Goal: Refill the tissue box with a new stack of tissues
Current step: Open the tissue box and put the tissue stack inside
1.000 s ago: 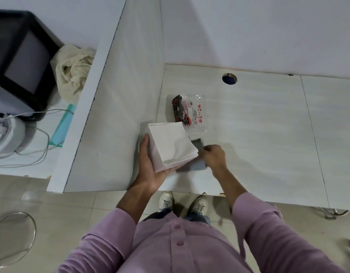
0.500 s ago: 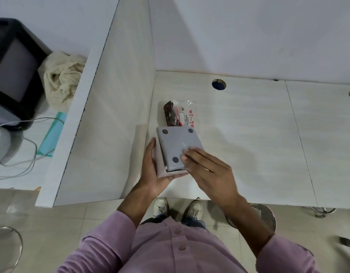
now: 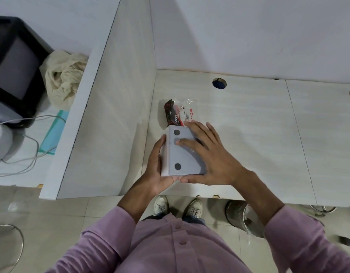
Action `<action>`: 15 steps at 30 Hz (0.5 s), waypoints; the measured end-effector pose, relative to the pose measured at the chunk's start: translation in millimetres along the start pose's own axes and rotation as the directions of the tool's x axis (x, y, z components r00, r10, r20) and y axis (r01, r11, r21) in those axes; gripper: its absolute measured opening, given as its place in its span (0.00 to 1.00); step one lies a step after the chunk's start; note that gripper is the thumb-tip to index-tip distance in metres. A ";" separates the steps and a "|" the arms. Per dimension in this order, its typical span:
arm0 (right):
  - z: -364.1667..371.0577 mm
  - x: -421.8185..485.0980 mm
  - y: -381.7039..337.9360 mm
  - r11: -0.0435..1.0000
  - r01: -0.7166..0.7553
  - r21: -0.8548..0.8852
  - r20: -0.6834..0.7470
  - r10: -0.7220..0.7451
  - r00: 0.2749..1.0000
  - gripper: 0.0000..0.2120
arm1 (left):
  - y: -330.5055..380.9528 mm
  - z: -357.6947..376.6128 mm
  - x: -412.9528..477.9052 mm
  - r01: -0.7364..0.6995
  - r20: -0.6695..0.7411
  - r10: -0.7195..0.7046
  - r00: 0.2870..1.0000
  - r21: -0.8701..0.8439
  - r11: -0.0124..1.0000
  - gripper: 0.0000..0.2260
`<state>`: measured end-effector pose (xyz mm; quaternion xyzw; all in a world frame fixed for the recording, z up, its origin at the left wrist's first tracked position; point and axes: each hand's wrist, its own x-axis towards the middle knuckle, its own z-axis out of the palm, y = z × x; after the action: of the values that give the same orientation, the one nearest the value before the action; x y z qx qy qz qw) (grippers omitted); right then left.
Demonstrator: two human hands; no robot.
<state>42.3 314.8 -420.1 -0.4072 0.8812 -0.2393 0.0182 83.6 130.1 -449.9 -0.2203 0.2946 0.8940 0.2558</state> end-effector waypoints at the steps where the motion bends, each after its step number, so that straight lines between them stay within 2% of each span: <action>1: 0.1 1.1 0.3 0.999 0.013 -0.041 0.022 -0.012 1.000 0.44 | 0.8 1.6 -1.1 0.003 0.010 -0.003 1.000 0.007 1.000 0.27; 5: 6.7 1.1 -3.5 0.991 0.033 -0.126 0.025 -0.030 0.999 0.48 | 6.4 0.6 -3.8 0.016 0.013 -0.016 1.000 0.060 0.998 0.27; 9: 19.5 -6.8 -1.5 0.998 0.002 -0.069 0.036 0.000 0.999 0.52 | 11.2 1.8 -7.3 0.024 -0.023 -0.021 1.000 0.173 0.985 0.23; 12: 19.1 -6.2 0.5 0.998 -0.056 0.022 0.115 0.053 0.992 0.53 | 6.0 1.6 -8.1 0.032 -0.049 -0.027 0.998 0.106 0.994 0.23; 15: 16.8 -1.2 -0.7 0.983 -0.157 0.093 0.227 0.132 0.965 0.55 | -0.8 -2.3 -8.9 0.106 -0.074 -0.108 0.991 -0.031 0.994 0.28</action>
<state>47.4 308.4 -434.9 -0.3640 0.8866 -0.2393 0.1552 91.5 126.3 -447.1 -0.2727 0.2795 0.8740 0.2891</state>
